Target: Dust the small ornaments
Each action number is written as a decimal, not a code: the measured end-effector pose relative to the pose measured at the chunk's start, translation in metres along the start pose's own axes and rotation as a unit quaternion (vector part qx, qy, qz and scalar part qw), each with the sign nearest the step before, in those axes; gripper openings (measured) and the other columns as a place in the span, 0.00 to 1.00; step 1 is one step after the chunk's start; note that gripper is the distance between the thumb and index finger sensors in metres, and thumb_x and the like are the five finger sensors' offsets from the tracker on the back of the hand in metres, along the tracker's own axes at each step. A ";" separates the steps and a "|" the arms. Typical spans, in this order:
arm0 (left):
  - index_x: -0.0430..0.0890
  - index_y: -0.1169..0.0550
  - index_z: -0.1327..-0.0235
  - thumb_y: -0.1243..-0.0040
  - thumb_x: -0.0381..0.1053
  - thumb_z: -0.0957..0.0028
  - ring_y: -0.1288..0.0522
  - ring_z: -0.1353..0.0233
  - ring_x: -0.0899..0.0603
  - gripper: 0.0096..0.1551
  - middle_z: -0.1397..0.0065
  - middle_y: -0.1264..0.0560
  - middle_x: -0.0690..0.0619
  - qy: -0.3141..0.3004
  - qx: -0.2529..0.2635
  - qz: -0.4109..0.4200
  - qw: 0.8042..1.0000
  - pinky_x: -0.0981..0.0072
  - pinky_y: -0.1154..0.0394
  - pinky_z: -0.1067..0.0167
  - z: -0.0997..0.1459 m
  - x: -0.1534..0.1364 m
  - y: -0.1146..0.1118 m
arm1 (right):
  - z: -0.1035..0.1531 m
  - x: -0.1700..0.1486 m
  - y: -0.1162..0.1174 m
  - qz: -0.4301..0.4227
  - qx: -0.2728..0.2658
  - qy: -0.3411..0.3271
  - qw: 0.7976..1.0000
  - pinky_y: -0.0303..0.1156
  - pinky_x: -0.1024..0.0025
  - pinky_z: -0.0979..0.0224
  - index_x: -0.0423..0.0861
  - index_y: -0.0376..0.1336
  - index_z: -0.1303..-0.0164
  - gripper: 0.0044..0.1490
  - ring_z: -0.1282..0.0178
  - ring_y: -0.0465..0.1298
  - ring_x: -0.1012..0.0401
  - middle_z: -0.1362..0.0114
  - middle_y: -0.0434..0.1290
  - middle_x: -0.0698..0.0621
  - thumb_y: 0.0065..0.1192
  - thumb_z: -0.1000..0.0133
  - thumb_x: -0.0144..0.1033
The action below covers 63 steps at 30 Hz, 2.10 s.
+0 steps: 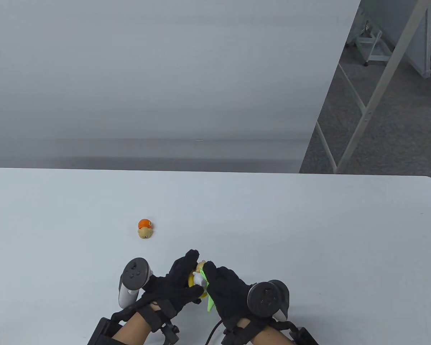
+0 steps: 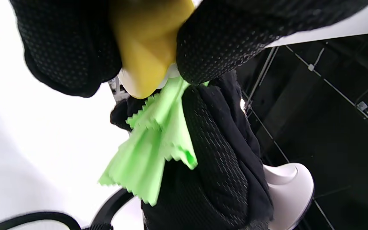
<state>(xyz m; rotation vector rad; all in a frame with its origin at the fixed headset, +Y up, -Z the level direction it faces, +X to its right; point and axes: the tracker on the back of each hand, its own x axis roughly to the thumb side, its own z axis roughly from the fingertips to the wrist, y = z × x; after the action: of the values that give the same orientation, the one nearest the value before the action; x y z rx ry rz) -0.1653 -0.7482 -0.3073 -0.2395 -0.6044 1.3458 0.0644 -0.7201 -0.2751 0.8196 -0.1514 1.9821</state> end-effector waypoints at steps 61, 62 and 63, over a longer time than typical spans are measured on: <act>0.37 0.43 0.27 0.35 0.53 0.41 0.16 0.42 0.26 0.41 0.30 0.42 0.34 -0.030 0.089 -0.064 0.994 0.44 0.11 0.54 0.004 0.007 0.011 | -0.002 -0.018 -0.002 -0.117 -0.003 0.094 0.989 0.75 0.27 0.45 0.24 0.60 0.30 0.31 0.53 0.79 0.35 0.42 0.74 0.19 0.65 0.41 0.21; 0.36 0.42 0.28 0.34 0.53 0.41 0.16 0.43 0.26 0.41 0.31 0.40 0.34 -0.026 0.100 -0.064 0.993 0.43 0.11 0.55 0.004 0.007 0.014 | -0.003 -0.017 -0.002 -0.118 0.007 0.087 0.989 0.75 0.27 0.44 0.25 0.60 0.30 0.31 0.52 0.79 0.35 0.41 0.74 0.19 0.65 0.41 0.22; 0.37 0.39 0.29 0.31 0.53 0.42 0.15 0.44 0.26 0.40 0.33 0.37 0.35 -0.024 0.116 -0.069 0.990 0.43 0.12 0.56 0.005 0.006 0.019 | -0.005 -0.016 -0.002 -0.117 0.015 0.082 0.990 0.74 0.27 0.44 0.25 0.61 0.30 0.31 0.52 0.79 0.35 0.41 0.74 0.19 0.65 0.41 0.22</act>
<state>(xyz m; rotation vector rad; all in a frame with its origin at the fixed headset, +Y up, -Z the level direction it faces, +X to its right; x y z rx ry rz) -0.1836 -0.7393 -0.3110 0.0247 -0.4899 1.2773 0.0690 -0.7284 -0.2885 0.6574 0.0682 1.8238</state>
